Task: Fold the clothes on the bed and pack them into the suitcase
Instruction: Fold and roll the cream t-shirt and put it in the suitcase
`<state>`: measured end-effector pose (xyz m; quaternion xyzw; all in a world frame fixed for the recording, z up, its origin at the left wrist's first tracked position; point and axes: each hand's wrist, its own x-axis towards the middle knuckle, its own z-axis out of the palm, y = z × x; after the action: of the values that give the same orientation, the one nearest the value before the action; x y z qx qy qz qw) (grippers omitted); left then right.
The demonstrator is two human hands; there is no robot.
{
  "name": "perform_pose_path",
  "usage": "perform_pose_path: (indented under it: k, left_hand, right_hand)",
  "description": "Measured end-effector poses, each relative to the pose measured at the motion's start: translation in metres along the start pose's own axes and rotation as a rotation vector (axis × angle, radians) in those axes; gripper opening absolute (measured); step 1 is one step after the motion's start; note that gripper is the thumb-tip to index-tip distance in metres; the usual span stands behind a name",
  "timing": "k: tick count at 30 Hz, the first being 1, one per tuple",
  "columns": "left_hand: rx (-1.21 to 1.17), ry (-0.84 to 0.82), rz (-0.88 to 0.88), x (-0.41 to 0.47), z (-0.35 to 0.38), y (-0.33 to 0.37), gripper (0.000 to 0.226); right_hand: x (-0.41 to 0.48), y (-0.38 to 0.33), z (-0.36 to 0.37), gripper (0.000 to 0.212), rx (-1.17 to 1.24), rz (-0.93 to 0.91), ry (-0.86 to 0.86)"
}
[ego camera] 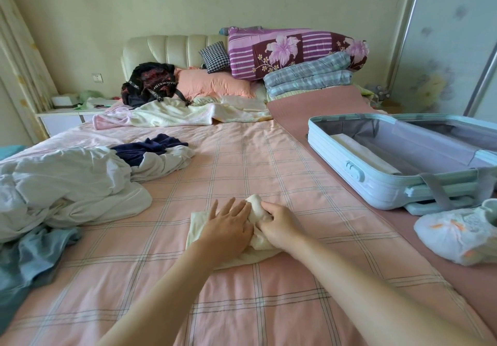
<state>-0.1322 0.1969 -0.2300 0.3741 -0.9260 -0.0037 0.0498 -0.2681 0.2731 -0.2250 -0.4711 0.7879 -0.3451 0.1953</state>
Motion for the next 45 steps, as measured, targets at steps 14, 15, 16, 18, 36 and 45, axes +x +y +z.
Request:
perform_pose_path:
  k: [14, 15, 16, 18, 36, 45]
  left_hand:
    - [-0.924, -0.095, -0.637, -0.038, -0.038, -0.077, 0.084]
    - [-0.838, -0.055, -0.656, -0.042, -0.037, -0.082, 0.077]
    - [-0.755, -0.015, -0.65, -0.046, -0.037, -0.086, 0.07]
    - [-0.628, 0.087, -0.591, -0.054, -0.039, -0.088, 0.067]
    - [-0.324, 0.103, -0.496, -0.067, -0.041, -0.098, 0.039]
    - [-1.345, 0.015, -0.592, -0.07, -0.023, -0.072, 0.028]
  right_hand:
    - [-0.023, -0.081, 0.049, 0.046, 0.135, -0.21, -0.142]
    - [-0.023, -0.08, 0.051, 0.049, 0.195, -0.203, -0.126]
    - [-0.023, -0.079, 0.052, 0.049, 0.234, -0.198, -0.088]
    - [-0.022, -0.077, 0.056, 0.042, 0.264, -0.214, 0.023]
    - [-0.017, -0.063, 0.092, 0.056, -0.391, -0.427, -0.156]
    - [-0.013, -0.061, 0.065, 0.054, 0.074, -0.326, -0.088]
